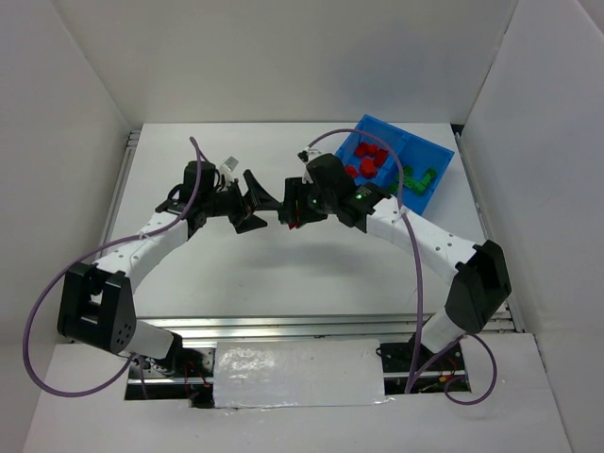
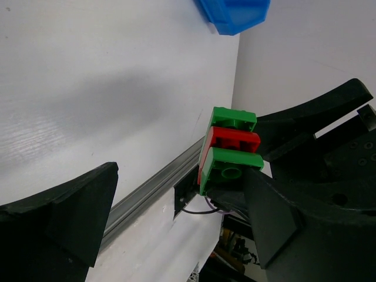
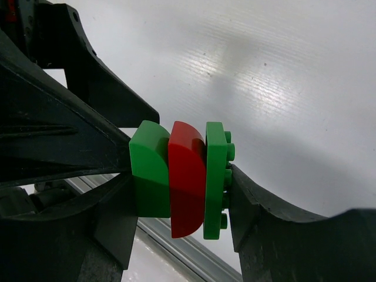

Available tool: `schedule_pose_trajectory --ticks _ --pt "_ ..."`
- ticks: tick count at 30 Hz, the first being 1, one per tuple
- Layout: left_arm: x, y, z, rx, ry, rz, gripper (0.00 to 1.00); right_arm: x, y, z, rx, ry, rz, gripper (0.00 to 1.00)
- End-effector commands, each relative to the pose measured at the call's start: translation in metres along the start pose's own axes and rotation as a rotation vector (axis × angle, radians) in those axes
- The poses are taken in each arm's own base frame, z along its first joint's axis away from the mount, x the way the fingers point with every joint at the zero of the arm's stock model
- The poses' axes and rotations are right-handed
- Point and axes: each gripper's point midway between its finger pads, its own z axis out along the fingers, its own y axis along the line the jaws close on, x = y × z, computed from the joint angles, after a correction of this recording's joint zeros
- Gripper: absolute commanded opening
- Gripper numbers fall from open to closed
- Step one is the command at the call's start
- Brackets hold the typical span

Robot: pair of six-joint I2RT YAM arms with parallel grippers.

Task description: Sort the legos into containers by color

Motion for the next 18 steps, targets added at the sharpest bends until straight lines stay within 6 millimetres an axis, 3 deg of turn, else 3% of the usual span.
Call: schedule_pose_trajectory --ticks 1,6,9,14,18 --pt "-0.01 -0.027 -0.005 0.041 -0.06 0.095 1.0 0.014 0.01 0.005 -0.013 0.05 0.031 0.31" --pt "-0.018 -0.025 -0.015 -0.01 -0.139 0.104 0.99 0.014 -0.012 0.004 0.109 0.024 0.118 0.31" --pt "-0.021 -0.027 -0.018 -0.02 -0.155 0.116 0.99 0.014 -0.009 0.005 0.103 0.026 0.132 0.31" --pt "-0.024 -0.021 -0.024 -0.069 -0.19 0.125 1.0 0.007 -0.025 -0.001 0.175 -0.006 0.189 0.3" --pt "-0.025 -0.027 -0.032 -0.06 -0.226 0.143 1.0 0.005 -0.02 -0.005 0.134 -0.002 0.172 0.3"
